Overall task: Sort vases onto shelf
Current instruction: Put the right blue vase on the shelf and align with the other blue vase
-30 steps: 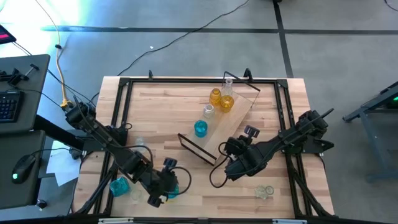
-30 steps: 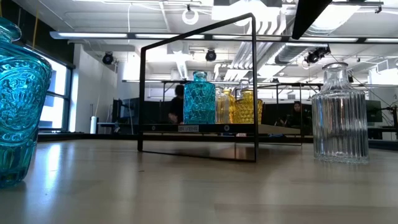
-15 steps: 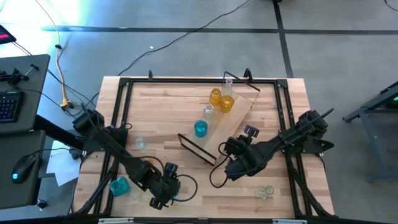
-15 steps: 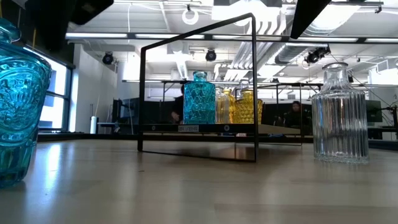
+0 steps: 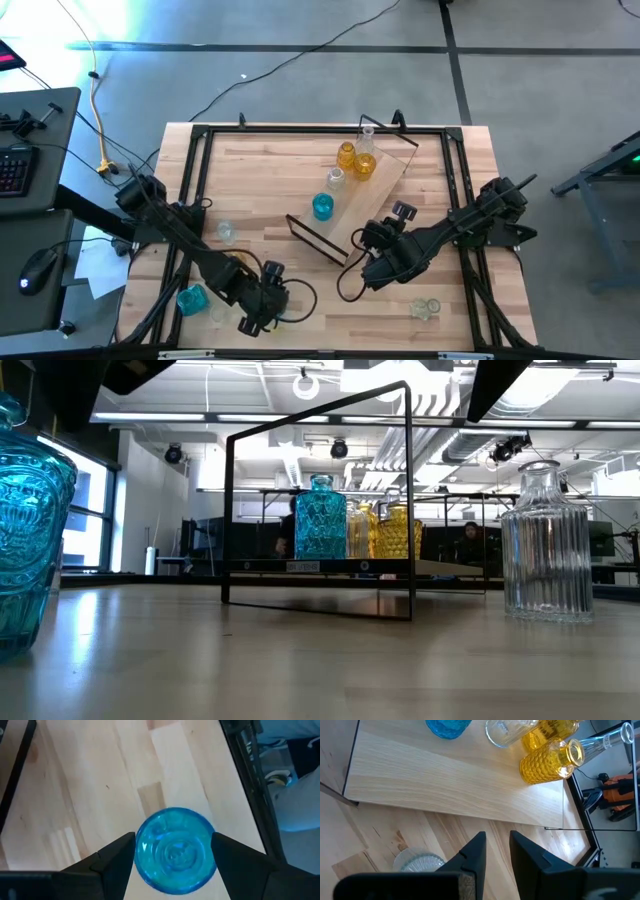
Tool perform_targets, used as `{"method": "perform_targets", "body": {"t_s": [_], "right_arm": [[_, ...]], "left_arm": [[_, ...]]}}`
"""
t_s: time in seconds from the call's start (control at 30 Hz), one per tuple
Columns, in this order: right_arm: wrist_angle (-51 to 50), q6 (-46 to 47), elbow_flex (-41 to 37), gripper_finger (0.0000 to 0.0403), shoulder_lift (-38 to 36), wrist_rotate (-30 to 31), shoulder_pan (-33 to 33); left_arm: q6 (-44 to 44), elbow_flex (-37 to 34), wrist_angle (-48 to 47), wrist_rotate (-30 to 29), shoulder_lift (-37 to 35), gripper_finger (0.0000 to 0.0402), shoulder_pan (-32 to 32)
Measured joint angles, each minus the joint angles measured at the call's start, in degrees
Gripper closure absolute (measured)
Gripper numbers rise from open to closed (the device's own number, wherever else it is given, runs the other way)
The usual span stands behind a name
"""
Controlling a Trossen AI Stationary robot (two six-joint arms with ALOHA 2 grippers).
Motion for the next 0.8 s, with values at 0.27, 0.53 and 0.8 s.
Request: {"method": "perform_targets", "body": {"t_s": [0.27,0.53,0.8], "right_arm": [[0.00,0.00,0.00,0.0336,0.00,-0.02,0.00],[0.00,0.00,0.02,0.0336,0.00,-0.01,0.00],[0.00,0.00,0.02,0.0336,0.00,-0.02,0.00]], "left_arm": [[-4.10,0.02,-0.31,2.87,-2.41,0.0149,-0.31],[-5.92,0.02,0.75,3.06,-4.05,0.0180,-1.76],[-7.06,0.03,0.83,-1.16,-3.46,0.0221,-2.43]]}}
